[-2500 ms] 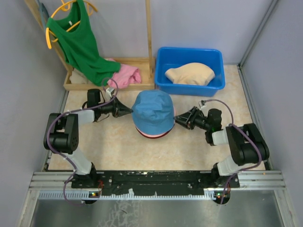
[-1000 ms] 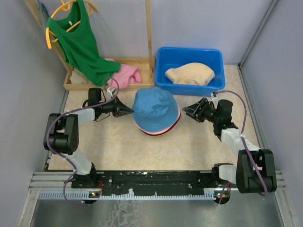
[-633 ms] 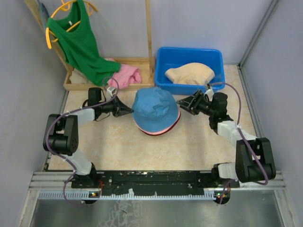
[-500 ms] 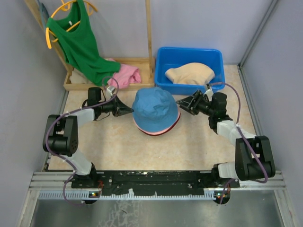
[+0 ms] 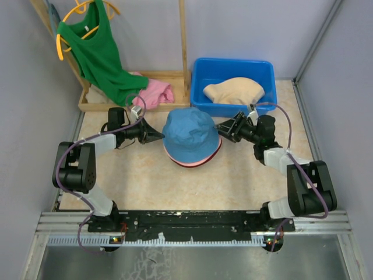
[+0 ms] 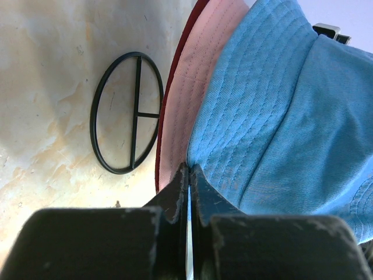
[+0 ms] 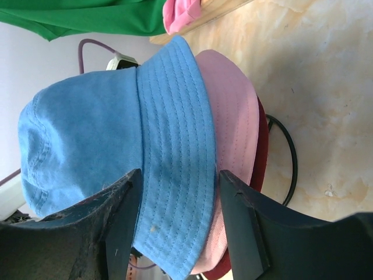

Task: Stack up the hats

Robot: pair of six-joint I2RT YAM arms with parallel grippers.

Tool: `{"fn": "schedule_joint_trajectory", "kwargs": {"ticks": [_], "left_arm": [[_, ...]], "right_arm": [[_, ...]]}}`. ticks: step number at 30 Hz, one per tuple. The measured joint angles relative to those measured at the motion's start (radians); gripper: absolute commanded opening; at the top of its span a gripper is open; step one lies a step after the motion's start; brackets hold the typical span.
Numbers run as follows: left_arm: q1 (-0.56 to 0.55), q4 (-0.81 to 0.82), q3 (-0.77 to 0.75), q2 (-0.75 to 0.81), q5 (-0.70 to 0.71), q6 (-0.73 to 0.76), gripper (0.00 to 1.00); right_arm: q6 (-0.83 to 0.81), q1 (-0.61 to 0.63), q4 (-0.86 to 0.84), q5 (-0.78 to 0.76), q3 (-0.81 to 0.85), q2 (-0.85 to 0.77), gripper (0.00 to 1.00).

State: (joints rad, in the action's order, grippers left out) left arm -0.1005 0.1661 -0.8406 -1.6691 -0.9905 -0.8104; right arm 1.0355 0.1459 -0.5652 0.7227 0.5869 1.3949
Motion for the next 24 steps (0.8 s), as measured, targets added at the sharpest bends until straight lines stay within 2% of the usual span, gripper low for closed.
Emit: {"fn": "schedule_joint_trajectory", "kwargs": {"ticks": [5,8,12,16,24], "left_arm": [[-0.001,-0.001,0.001,0.001,0.000,0.000,0.00],[-0.002,-0.002,0.002,0.002,0.000,0.000,0.00],[-0.005,-0.002,0.002,0.002,0.001,0.000,0.00],[-0.006,-0.002,0.002,0.002,0.002,0.000,0.00],[-0.006,-0.001,0.002,0.002,0.003,0.000,0.00]], "right_arm": [[0.015,0.007,-0.039,0.005,-0.018,0.018,0.57],[0.032,0.016,-0.057,0.006,-0.027,0.026,0.50],[0.054,0.031,-0.087,0.008,-0.037,0.032,0.28],[0.081,0.037,-0.108,0.007,-0.050,0.035,0.00],[0.092,0.037,-0.125,0.003,-0.113,0.033,0.00]]}}
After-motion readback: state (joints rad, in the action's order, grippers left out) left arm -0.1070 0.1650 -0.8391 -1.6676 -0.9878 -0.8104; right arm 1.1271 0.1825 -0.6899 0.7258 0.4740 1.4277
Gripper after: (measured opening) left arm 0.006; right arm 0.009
